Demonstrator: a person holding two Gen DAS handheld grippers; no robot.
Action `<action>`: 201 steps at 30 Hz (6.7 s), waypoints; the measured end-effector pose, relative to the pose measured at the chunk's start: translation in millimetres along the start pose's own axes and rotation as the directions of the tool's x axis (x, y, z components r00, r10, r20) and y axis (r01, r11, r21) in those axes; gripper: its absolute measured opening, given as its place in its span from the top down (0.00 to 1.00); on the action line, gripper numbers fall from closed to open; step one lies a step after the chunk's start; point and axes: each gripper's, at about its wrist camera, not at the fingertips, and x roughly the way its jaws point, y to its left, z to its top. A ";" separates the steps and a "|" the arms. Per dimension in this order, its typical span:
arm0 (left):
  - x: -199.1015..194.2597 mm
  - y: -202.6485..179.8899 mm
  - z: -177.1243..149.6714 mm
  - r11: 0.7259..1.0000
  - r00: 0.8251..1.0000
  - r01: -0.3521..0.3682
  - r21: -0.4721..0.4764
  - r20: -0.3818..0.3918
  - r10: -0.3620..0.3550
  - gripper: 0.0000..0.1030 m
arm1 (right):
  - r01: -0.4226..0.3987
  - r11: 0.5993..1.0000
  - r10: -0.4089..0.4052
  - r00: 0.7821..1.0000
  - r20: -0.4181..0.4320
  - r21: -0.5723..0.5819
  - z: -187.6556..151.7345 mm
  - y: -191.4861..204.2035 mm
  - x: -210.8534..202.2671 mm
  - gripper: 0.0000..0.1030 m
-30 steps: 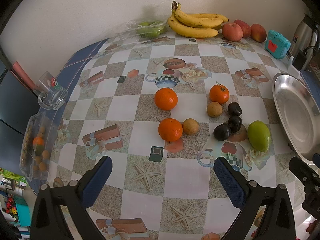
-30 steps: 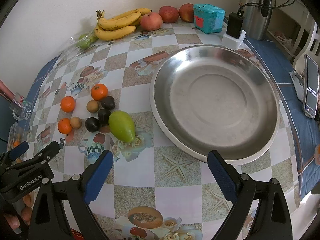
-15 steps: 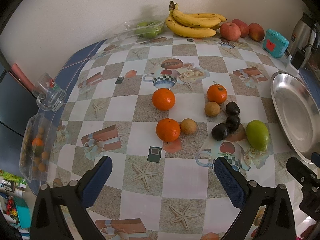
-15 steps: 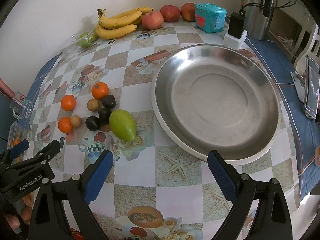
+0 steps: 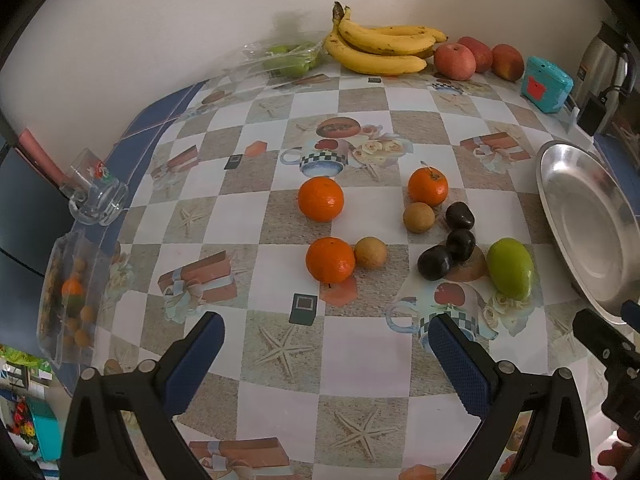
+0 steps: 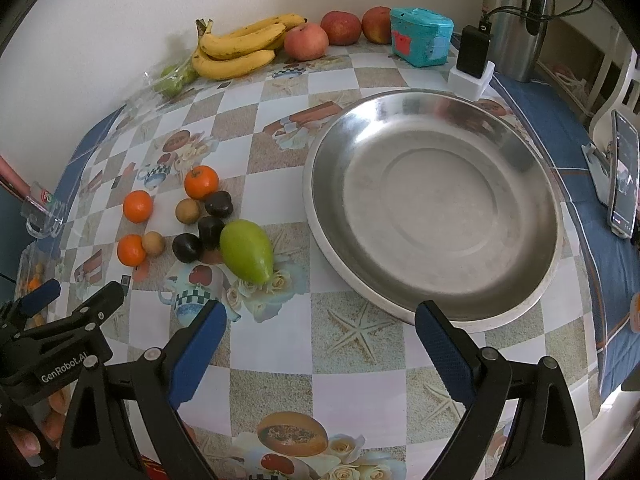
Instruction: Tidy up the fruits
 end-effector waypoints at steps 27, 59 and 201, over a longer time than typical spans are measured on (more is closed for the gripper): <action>17.4 -71.5 -9.4 0.933 0.932 0.335 0.129 -0.189 -0.309 0.33 | 0.038 0.996 -0.045 0.995 0.084 0.085 2.7 -23.8 -15.9 0.07; 11.0 14.0 14.7 0.911 0.910 0.376 -0.169 -0.119 -0.397 0.76 | -0.035 0.999 0.033 0.997 0.072 0.017 7.8 -6.2 -6.3 0.07; 31.0 -16.0 90.4 0.956 0.980 0.182 -0.228 -0.033 -0.195 0.73 | 0.028 0.966 -0.037 0.999 0.033 0.258 77.3 -80.0 7.3 0.51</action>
